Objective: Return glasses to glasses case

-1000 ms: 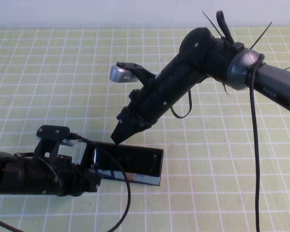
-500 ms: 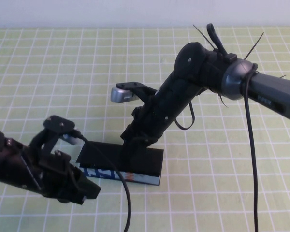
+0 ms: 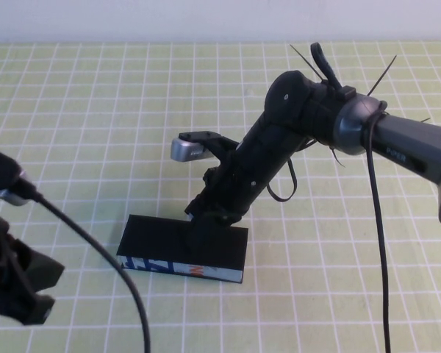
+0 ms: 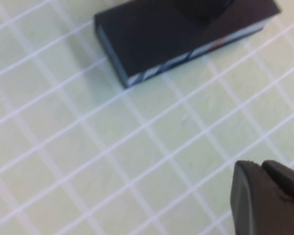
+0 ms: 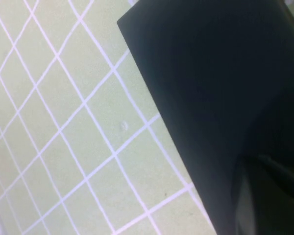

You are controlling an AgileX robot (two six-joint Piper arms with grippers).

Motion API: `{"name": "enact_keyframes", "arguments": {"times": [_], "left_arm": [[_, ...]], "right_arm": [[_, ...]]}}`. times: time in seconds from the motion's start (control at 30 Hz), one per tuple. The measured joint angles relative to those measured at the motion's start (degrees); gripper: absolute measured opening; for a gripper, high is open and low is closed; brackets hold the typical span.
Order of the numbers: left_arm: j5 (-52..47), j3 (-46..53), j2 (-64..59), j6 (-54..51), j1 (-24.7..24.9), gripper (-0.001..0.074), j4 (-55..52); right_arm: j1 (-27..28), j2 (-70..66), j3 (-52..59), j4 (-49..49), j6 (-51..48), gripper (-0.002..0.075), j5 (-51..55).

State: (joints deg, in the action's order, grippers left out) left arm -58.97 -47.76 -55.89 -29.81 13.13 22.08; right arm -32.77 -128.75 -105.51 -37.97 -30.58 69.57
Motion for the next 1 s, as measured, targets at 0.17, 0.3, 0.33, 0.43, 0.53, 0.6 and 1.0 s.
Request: {"name": "enact_keyframes", "arguments": {"times": [0.17,0.3,0.33,0.43,0.53,0.6,1.0], "left_arm": [[-5.6,0.0,7.9,5.2,0.0,-0.0003,-7.7],[-9.2,0.0,14.9,8.8,0.0,-0.0003,-13.7],[-10.1,0.0,16.7,9.6,0.0,-0.0003,-15.2],[-12.2,0.0,21.8,11.2,0.0,-0.0003,-18.7],[-13.0,0.0,27.4,12.3,0.0,-0.0003,-20.6],[-13.2,0.0,31.8,13.6,0.0,-0.0003,-22.1],[-12.6,-0.1,50.6,20.3,0.0,-0.0003,-24.2]], "right_arm": [[0.0,2.6,0.0,1.2,0.0,-0.0016,-0.1],[0.0,6.6,-0.6,1.3,0.0,-0.0016,-0.1],[0.0,7.8,-0.9,1.4,0.0,-0.0016,-0.1],[0.0,11.5,-1.5,1.7,0.0,-0.0016,0.0],[0.0,15.5,-1.7,3.6,0.7,-0.0016,-0.1],[0.0,18.2,-1.9,5.6,2.3,-0.0016,-1.0],[0.0,34.6,-1.9,27.8,16.5,-0.0016,-6.5]]}}
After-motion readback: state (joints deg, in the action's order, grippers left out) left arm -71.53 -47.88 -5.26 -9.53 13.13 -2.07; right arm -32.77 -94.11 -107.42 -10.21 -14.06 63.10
